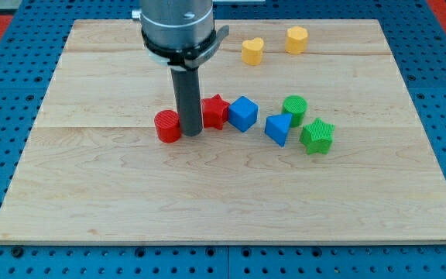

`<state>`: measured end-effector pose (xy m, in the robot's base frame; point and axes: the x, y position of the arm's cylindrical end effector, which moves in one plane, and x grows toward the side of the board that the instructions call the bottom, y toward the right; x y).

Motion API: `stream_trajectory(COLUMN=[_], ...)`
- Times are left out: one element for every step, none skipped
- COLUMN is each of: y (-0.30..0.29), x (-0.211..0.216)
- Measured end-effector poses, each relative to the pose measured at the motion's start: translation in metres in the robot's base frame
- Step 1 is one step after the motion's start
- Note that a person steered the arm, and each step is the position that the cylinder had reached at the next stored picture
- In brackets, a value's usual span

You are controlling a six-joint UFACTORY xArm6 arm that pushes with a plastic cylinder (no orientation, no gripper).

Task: Place the red circle below the red star

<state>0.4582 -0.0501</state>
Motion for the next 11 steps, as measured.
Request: stream_trajectory(y=[-0.012,-0.007,-0.065,-0.139,-0.158,-0.131,-0.093,-0.088,-0.097,-0.042,0.004], x=[0.0,0.023,0.032,0.007,-0.027,-0.018,0.003,0.006,-0.019,-0.017,0.0])
